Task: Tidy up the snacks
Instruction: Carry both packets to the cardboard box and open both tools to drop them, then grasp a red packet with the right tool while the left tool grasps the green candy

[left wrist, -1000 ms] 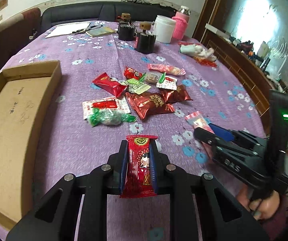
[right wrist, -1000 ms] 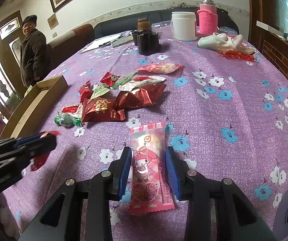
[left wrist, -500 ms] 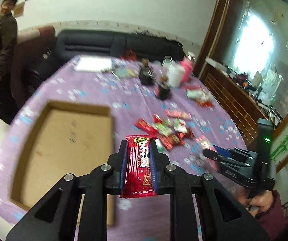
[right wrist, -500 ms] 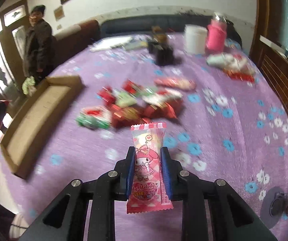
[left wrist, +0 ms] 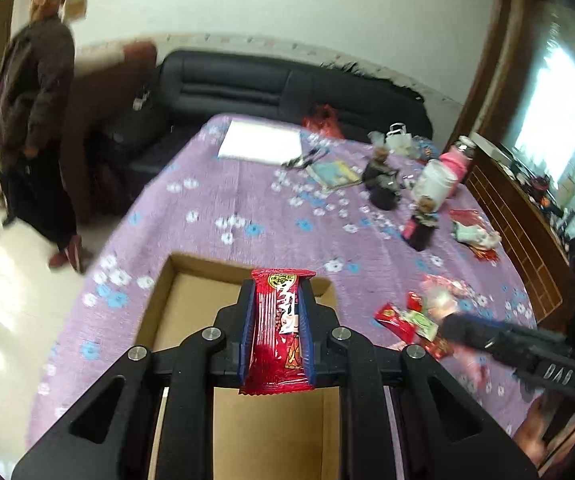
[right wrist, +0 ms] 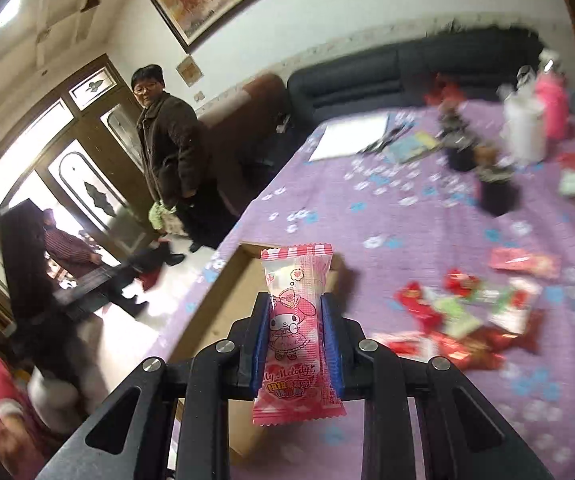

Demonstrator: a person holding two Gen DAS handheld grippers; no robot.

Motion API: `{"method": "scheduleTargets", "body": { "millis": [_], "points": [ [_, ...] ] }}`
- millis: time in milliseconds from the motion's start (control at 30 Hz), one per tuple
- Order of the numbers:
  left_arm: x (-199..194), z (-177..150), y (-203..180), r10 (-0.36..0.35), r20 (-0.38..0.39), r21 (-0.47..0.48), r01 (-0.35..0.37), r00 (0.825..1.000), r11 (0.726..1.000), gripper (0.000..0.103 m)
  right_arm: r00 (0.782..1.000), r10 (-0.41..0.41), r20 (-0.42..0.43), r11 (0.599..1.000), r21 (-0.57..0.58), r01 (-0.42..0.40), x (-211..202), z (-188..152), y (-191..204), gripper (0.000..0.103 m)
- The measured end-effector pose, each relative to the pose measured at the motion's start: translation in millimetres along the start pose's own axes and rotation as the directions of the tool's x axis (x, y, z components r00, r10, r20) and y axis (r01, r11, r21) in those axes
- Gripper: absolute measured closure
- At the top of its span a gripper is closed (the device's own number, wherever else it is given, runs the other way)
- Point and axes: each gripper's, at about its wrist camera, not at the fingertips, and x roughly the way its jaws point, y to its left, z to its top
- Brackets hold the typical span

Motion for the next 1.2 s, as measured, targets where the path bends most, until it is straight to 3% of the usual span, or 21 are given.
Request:
{"method": "scheduleTargets", "body": {
  "millis": [167,467,667,800,900,1000,1200],
  "points": [
    [60.3,-13.6,27.0,-0.057,-0.106,-0.149,0.041,0.993,0.988,0.086,0.994,-0.037,-0.099,0.998,0.047,0.042,84.0,7.3,-1.6,0.078],
    [107.9,-27.8,44.6,-0.086,-0.168,-0.256,0.041,0.982,0.966,0.086,0.983,-0.108,-0.149,0.992,0.046,0.116,144.0,-2.9,-7.9,0.078],
    [121.0,-31.1,49.8,-0.125,-0.174,-0.302,0.068,0.977,0.951,0.081,0.975,-0.173,-0.14,0.984,0.003,0.175,155.2,-4.0,-5.3,0.074],
    [118.9,-33.3,48.9,-0.114,-0.166,-0.297,0.061,0.979,0.953,0.062,0.974,-0.187,-0.129,0.982,-0.008,0.187,153.6,-4.0,-3.9,0.072],
    [113.1,-34.7,45.4,-0.11,-0.153,-0.288,0.062,0.982,0.956,0.062,0.977,-0.182,-0.114,0.983,-0.006,0.183,147.9,-2.2,-4.3,0.065],
    [101.9,-37.5,39.3,-0.083,-0.139,-0.264,0.044,0.987,0.963,0.062,0.979,-0.178,-0.096,0.984,0.009,0.18,138.5,1.3,-7.7,0.063],
    [63.8,-50.2,14.0,0.039,-0.097,-0.156,-0.053,0.995,0.986,0.062,0.98,-0.198,-0.027,0.98,0.009,0.198,94.8,-0.2,-19.5,0.063]
  ]
}}
